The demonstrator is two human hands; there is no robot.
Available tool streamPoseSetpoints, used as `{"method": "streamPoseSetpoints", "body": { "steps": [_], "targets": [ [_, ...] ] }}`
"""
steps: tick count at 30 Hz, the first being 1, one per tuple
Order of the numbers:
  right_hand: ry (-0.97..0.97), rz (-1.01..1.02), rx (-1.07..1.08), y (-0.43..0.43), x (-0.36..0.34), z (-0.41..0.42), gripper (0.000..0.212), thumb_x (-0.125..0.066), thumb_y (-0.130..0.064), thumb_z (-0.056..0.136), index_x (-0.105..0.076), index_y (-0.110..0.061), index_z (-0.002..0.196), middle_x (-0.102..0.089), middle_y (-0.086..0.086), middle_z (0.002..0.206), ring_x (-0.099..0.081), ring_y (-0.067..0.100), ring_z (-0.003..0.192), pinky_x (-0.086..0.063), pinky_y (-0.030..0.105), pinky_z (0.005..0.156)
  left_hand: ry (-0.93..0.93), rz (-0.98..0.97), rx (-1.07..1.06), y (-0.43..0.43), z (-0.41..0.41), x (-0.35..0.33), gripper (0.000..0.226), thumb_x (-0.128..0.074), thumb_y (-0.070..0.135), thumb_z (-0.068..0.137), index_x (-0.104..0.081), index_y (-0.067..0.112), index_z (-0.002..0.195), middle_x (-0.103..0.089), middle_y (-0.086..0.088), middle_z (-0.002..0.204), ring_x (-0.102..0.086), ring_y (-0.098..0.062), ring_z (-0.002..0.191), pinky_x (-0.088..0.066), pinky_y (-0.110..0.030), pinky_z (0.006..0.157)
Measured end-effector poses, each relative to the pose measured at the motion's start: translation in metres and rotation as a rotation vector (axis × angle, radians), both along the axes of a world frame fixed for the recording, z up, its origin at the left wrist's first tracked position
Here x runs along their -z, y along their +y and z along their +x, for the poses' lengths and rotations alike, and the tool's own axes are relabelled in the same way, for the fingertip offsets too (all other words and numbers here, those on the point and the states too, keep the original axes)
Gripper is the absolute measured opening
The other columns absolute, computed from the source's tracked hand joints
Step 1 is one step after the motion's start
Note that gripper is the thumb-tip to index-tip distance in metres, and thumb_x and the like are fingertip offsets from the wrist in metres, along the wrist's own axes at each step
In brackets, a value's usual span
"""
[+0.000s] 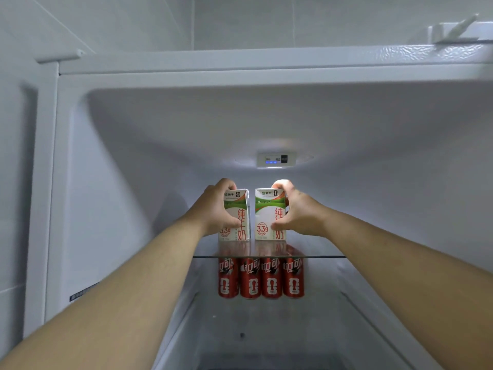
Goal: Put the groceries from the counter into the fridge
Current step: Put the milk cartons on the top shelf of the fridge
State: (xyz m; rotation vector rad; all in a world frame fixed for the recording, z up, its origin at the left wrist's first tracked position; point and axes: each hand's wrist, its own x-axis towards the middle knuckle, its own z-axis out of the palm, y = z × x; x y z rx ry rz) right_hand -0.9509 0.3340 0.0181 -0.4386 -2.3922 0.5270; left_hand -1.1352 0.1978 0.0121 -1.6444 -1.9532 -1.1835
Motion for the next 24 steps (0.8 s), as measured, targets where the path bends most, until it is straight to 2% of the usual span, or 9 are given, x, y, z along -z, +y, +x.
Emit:
{"method": "streamPoseSetpoints", "body": {
  "steps": [2, 6, 12, 16, 19, 24],
  "targets": [
    [-0.015, 0.015, 0.031, 0.006, -0.001, -0.005, 0.071, -0.082, -0.01, 0.077, -0.032, -0.035, 0.121, -0.063, 0.0, 0.106, -0.066, 0.016, 0.097, -0.06, 0.038, 0.082, 0.017, -0.017, -0.022, 0.005, -0.004, -0.002, 0.061, -0.087, 0.012, 0.061, -0.042, 0.035, 0.096, -0.052, -0.008, 0.107, -0.062, -0.021, 0.089, -0.053, -0.023, 0.062],
    [-0.041, 0.021, 0.052, 0.017, 0.0, -0.013, 0.072, -0.079, -0.012, 0.078, -0.027, -0.035, 0.122, -0.065, 0.001, 0.104, -0.067, 0.018, 0.094, -0.059, 0.041, 0.083, 0.02, -0.044, -0.051, 0.016, -0.01, -0.004, 0.062, -0.087, 0.014, 0.056, -0.04, 0.039, 0.09, -0.054, -0.009, 0.105, -0.065, -0.023, 0.085, -0.059, -0.031, 0.063],
    [-0.052, 0.06, 0.084, 0.031, 0.0, -0.026, 0.072, -0.078, -0.014, 0.078, -0.027, -0.033, 0.124, -0.066, 0.0, 0.101, -0.067, 0.018, 0.092, -0.058, 0.038, 0.08, 0.065, -0.096, -0.141, 0.032, -0.016, -0.01, 0.065, -0.087, 0.012, 0.062, -0.04, 0.029, 0.104, -0.042, -0.001, 0.105, -0.059, -0.017, 0.085, -0.054, -0.027, 0.068],
    [-0.04, 0.058, 0.09, 0.04, 0.003, -0.036, 0.074, -0.077, -0.012, 0.077, -0.027, -0.031, 0.127, -0.066, -0.002, 0.098, -0.067, 0.018, 0.09, -0.058, 0.038, 0.081, 0.086, -0.131, -0.168, 0.044, -0.024, -0.011, 0.064, -0.085, 0.013, 0.063, -0.039, 0.03, 0.104, -0.041, -0.001, 0.105, -0.059, -0.018, 0.085, -0.053, -0.028, 0.07],
    [-0.048, 0.067, 0.091, 0.048, 0.002, -0.043, 0.076, -0.076, -0.012, 0.075, -0.026, -0.03, 0.129, -0.066, 0.0, 0.103, -0.067, 0.019, 0.093, -0.058, 0.041, 0.084, 0.103, -0.149, -0.187, 0.051, -0.029, -0.014, 0.065, -0.086, 0.014, 0.062, -0.038, 0.031, 0.104, -0.043, -0.001, 0.106, -0.059, -0.018, 0.085, -0.051, -0.028, 0.068],
    [-0.064, 0.102, 0.116, 0.059, 0.001, -0.054, 0.082, -0.077, -0.013, 0.076, -0.024, -0.024, 0.137, -0.065, -0.001, 0.106, -0.065, 0.019, 0.093, -0.055, 0.033, 0.081, 0.1, -0.171, -0.215, 0.061, -0.038, -0.016, 0.069, -0.087, 0.014, 0.061, -0.037, 0.031, 0.105, -0.046, -0.002, 0.107, -0.059, -0.019, 0.086, -0.046, -0.026, 0.064]
  ]
}}
